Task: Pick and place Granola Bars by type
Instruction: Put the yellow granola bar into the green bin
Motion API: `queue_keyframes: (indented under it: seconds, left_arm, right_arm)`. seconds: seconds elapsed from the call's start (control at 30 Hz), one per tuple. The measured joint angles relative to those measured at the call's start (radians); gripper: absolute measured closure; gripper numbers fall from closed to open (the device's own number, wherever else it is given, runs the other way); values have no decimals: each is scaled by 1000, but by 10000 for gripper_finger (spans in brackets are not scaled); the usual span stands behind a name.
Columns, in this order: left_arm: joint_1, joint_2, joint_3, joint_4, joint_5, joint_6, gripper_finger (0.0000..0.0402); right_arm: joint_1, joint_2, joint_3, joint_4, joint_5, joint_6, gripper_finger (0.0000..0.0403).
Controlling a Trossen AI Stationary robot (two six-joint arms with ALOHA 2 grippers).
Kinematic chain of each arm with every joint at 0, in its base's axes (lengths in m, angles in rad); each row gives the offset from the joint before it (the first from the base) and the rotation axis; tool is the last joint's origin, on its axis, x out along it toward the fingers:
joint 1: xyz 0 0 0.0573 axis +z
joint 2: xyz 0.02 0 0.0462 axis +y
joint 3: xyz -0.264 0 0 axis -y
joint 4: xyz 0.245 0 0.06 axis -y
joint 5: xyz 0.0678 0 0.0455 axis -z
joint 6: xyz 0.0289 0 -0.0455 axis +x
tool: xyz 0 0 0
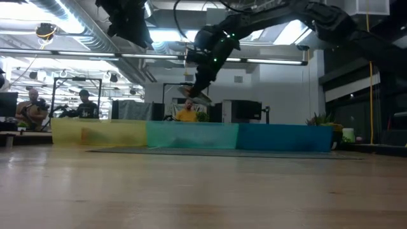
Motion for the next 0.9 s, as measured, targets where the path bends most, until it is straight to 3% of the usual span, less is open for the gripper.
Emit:
queue_keyframes:
  seconds: [0.5,0.9]
  left_arm:
    - [-6,0,0,-1,0,-42,233]
    - [-6,0,0,-1,-7,-52,233]
  right_arm:
    - [-26,89,-21,-234,-16,65,382]
    - [-30,111,-52,-189,-64,59,382]
